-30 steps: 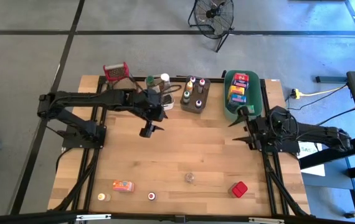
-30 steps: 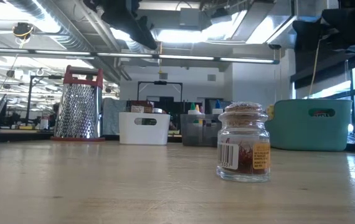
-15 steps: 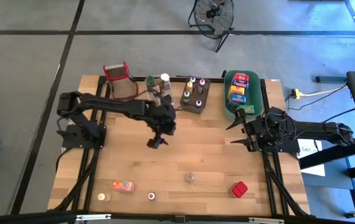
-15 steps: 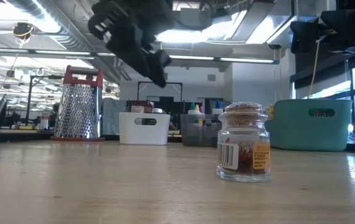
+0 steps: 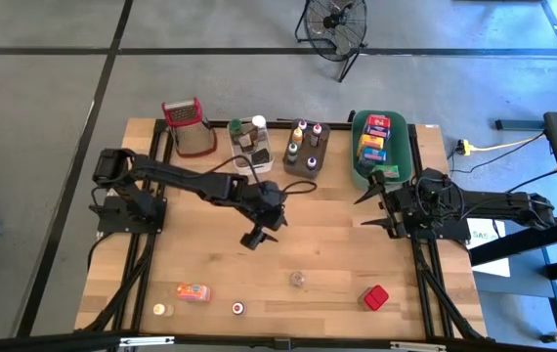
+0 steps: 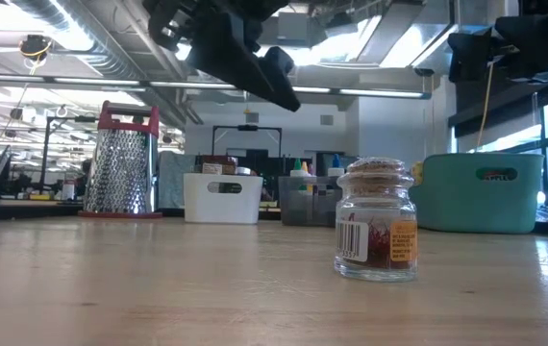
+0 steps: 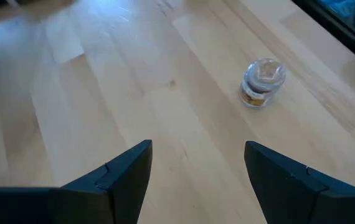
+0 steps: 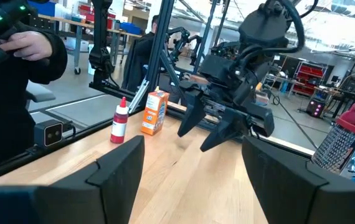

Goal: Pick & Place Kitchen Items
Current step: Put the transparent seasoning bottle into the white bin

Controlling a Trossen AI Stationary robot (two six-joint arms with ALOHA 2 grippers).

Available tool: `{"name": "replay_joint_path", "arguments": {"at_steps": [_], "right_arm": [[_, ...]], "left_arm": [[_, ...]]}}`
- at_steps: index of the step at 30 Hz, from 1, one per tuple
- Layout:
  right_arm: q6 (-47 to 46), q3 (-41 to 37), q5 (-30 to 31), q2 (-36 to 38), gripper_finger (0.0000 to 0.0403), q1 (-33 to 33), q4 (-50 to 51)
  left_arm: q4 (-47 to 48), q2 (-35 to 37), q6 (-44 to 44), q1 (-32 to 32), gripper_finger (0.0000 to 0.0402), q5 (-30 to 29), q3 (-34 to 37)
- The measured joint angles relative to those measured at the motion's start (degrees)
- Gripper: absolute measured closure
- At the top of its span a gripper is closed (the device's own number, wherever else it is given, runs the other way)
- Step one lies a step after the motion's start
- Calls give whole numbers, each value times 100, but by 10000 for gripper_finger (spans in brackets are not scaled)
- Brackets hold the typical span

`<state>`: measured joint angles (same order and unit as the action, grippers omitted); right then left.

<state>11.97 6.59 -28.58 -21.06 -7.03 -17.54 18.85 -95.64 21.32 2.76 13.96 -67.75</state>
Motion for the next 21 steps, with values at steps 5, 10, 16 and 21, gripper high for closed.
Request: {"name": "replay_joint_path", "arguments": {"at_steps": [5,10,16,21], "right_arm": [[-61,0,2,1,130,0,-5],[-61,0,2,2,130,0,-39],[-148,0,0,2,130,0,-80],[-151,0,0,2,130,0,-92]], "left_arm": [[-6,0,-97,73,150,-357,0],[-71,0,-62,214,146,-398,0],[-72,0,-69,357,113,-409,0],[-137,-45,-160,423,71,-399,-2]]}}
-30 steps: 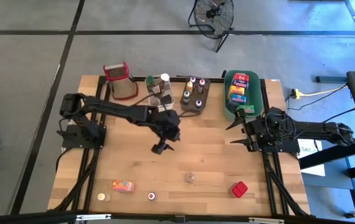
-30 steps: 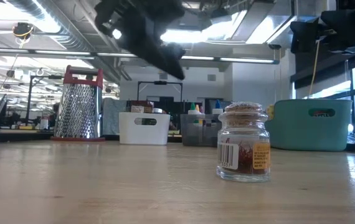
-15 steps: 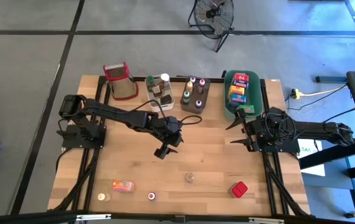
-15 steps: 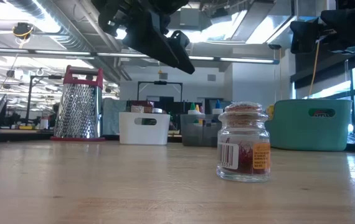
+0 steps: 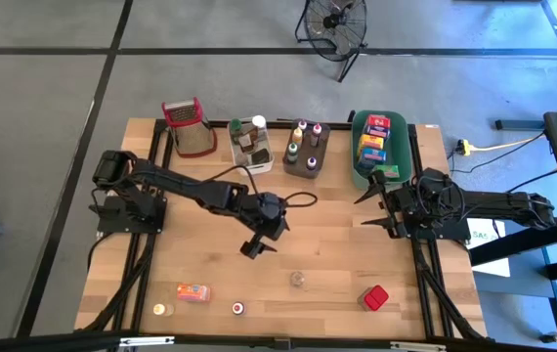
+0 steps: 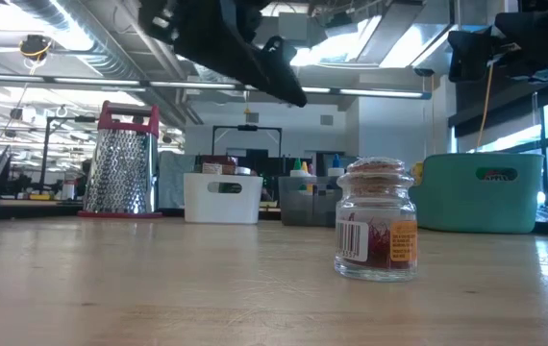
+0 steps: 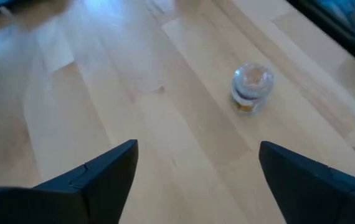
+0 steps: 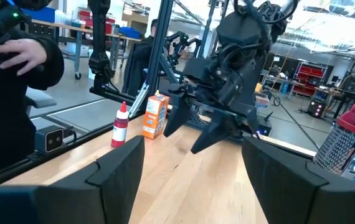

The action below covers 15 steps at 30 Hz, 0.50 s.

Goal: Pick & Place Kitchen Items
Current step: Put the transparent seasoning bottle into the white bin

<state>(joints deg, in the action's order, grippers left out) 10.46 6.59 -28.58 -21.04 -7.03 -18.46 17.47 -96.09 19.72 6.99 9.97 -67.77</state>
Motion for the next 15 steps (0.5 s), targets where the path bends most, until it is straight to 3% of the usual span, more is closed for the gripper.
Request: {"name": "replay_joint_path", "arguments": {"at_steps": [10,15], "right_arm": [[-205,0,-49,0,130,2,-130],[-225,0,-232,0,130,177,-175]], "left_arm": [[-271,-164,-388,4,57,189,0],[-339,-164,-743,101,63,-172,-47]]}}
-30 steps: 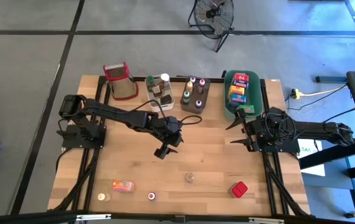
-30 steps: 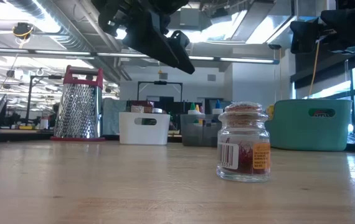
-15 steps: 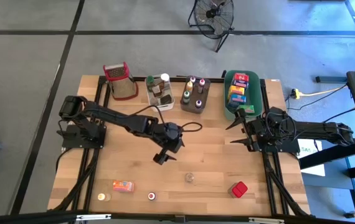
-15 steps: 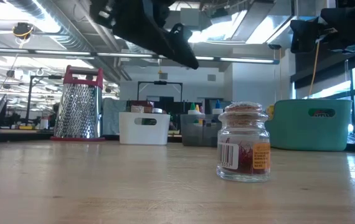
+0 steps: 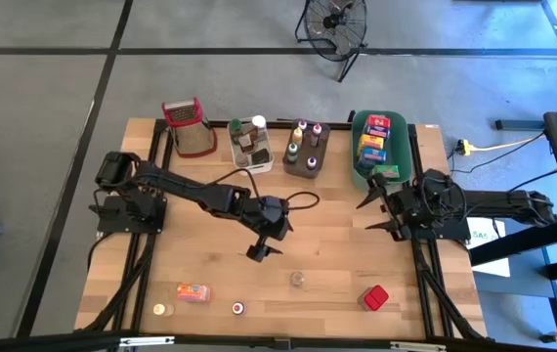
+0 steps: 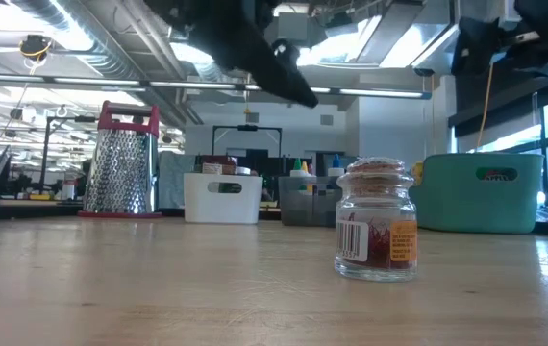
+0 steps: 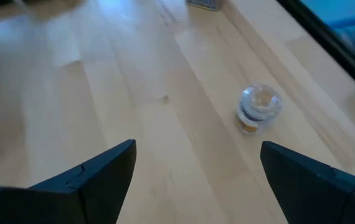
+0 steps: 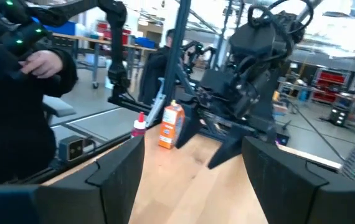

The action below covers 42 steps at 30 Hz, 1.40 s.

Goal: Pick & Place Kitchen Items
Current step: Put the transparent seasoning bottle into the white bin

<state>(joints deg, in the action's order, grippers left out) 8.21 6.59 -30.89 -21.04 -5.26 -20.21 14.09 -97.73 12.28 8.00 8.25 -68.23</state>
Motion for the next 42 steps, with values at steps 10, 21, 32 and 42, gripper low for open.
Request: {"name": "replay_joint_path", "arguments": {"at_steps": [10,21,32,42], "right_arm": [[78,0,-225,0,130,800,-742],[176,0,-187,-2,130,1537,-975],[579,0,171,-438,130,2336,-1514],[628,0,881,-793,130,2688,-1926]], "left_arm": [[310,0,-29,555,75,-368,-575],[938,-30,-275,753,75,-688,-1116],[1014,-660,-425,1045,75,-665,-1582],[2711,-1730,-578,1253,75,-724,-3316]]}}
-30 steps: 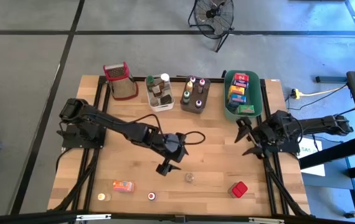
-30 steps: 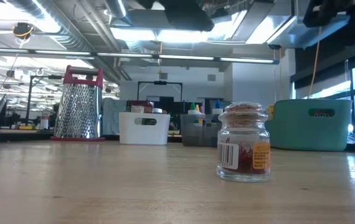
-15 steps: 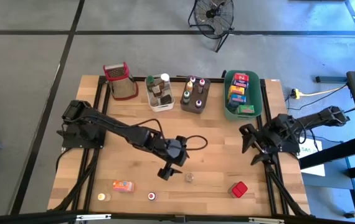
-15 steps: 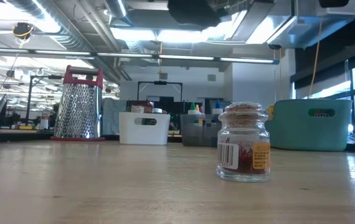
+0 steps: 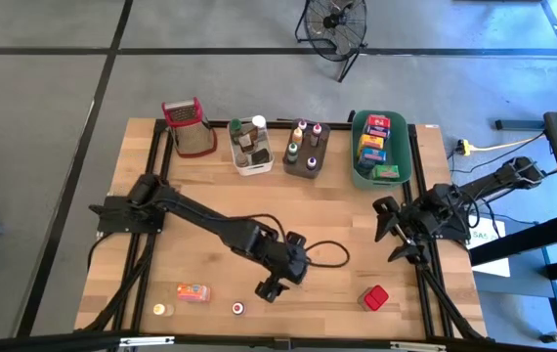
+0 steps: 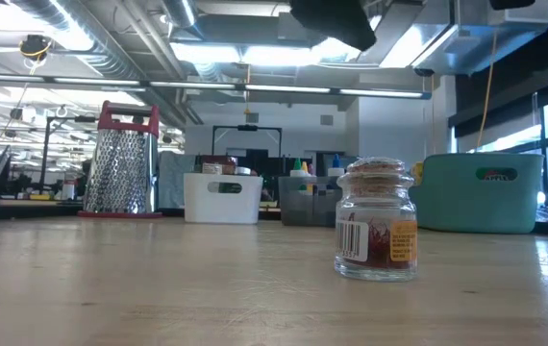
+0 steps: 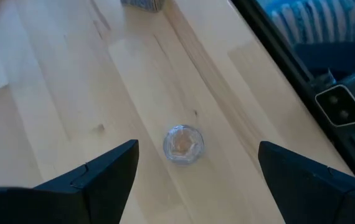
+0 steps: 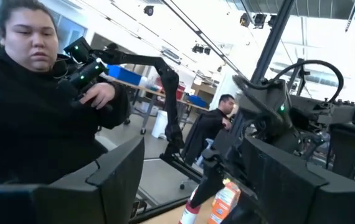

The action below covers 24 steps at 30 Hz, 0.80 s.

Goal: Pick & Place Kitchen Items
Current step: Put the transparent seasoning bottle into the white bin

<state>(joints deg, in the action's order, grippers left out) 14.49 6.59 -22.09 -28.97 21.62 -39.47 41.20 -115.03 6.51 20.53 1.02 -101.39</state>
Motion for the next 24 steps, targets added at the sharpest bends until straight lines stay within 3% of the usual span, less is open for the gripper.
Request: {"name": "replay_joint_path", "arguments": {"at_steps": [6,24], "right_arm": [[6,0,2,-34,130,111,-112],[-16,0,8,-37,130,149,-113]], "left_arm": [[95,-337,67,0,75,4,-364],[-144,-876,488,-73,75,197,-279]]}}
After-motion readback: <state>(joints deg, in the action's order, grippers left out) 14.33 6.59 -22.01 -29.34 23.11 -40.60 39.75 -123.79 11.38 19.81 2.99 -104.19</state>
